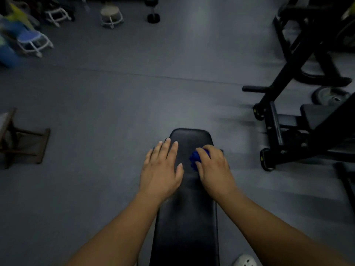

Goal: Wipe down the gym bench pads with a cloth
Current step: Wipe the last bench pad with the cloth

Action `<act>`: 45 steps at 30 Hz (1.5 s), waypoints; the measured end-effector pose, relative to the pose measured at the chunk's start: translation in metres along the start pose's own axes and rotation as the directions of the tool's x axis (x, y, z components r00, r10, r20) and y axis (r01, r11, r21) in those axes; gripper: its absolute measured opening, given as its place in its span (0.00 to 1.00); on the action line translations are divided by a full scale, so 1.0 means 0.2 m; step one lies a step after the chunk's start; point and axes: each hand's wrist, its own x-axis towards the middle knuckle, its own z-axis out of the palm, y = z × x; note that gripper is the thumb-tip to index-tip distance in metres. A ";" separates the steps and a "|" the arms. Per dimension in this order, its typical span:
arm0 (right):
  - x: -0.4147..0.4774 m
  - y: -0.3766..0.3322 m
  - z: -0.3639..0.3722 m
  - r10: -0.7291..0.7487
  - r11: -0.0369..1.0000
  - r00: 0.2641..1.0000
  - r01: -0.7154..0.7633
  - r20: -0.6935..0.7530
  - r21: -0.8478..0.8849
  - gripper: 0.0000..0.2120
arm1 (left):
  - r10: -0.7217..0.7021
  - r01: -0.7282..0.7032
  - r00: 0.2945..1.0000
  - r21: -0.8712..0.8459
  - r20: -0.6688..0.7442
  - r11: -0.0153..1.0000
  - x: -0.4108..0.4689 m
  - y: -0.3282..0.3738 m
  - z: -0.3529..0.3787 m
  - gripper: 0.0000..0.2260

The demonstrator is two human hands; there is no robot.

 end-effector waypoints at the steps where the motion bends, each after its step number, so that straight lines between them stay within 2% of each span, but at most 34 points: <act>1: -0.02 -0.05 -0.09 0.011 1.000 0.999 -0.011 -0.034 0.025 0.21 | 0.003 -0.003 1.000 0.001 -0.025 1.000 -0.01 0.02 -0.10 0.29; 4: -0.08 -0.23 -0.33 0.022 0.998 0.995 -0.016 -0.099 0.062 0.21 | 0.023 -0.025 0.997 -0.018 -0.076 1.000 -0.03 0.06 -0.39 0.30; 8: -0.21 -0.45 -0.62 0.049 0.998 0.973 -0.042 -0.225 0.036 0.19 | 0.119 -0.132 0.980 -0.074 -0.158 0.988 -0.15 0.07 -0.71 0.29; 11: -0.28 -0.60 -0.81 0.036 0.999 0.949 -0.039 -0.312 -0.002 0.18 | 0.200 -0.213 0.959 -0.044 -0.202 0.976 -0.29 0.06 -0.88 0.30; 15: -0.38 -0.73 -1.05 -0.030 0.999 0.929 0.011 -0.370 -0.052 0.19 | 0.208 -0.223 0.941 -0.025 -0.267 0.975 -0.48 0.11 -1.09 0.30; 20: -0.60 -0.73 -1.31 -0.091 0.995 0.900 0.068 -0.427 -0.069 0.19 | 0.212 -0.212 0.917 0.037 -0.339 0.976 -0.76 0.27 -1.23 0.31; 25: -0.96 -0.61 -1.64 -0.138 0.989 0.870 0.143 -0.473 -0.025 0.18 | 0.187 -0.185 0.905 0.042 -0.381 0.982 -1.11 0.67 -1.32 0.32; 28: -1.19 -0.56 -1.84 -0.146 0.988 0.848 0.148 -0.509 -0.037 0.18 | 0.217 -0.223 0.885 0.034 -0.412 0.974 -1.29 0.91 -1.39 0.32; 33: -1.49 -0.53 -2.14 -0.119 0.993 0.809 0.086 -0.576 -0.084 0.19 | 0.307 -0.338 0.832 0.016 -0.463 0.941 -1.46 1.17 -1.54 0.33; 36: -1.66 -0.56 -2.26 -0.077 0.990 0.792 -0.010 -0.606 -0.139 0.19 | 0.371 -0.425 0.796 -0.004 -0.478 0.905 -1.55 1.25 -1.62 0.33; 41: -1.97 -0.78 -2.36 0.024 0.950 0.766 -0.217 -0.642 -0.224 0.20 | 0.506 -0.591 0.715 -0.031 -0.482 0.806 -1.74 1.21 -1.73 0.32; 45: -2.25 -1.00 -2.41 0.113 0.907 0.721 -0.355 -0.684 -0.225 0.19 | 0.609 -0.696 0.646 -0.028 -0.460 0.717 -1.94 1.15 -1.78 0.32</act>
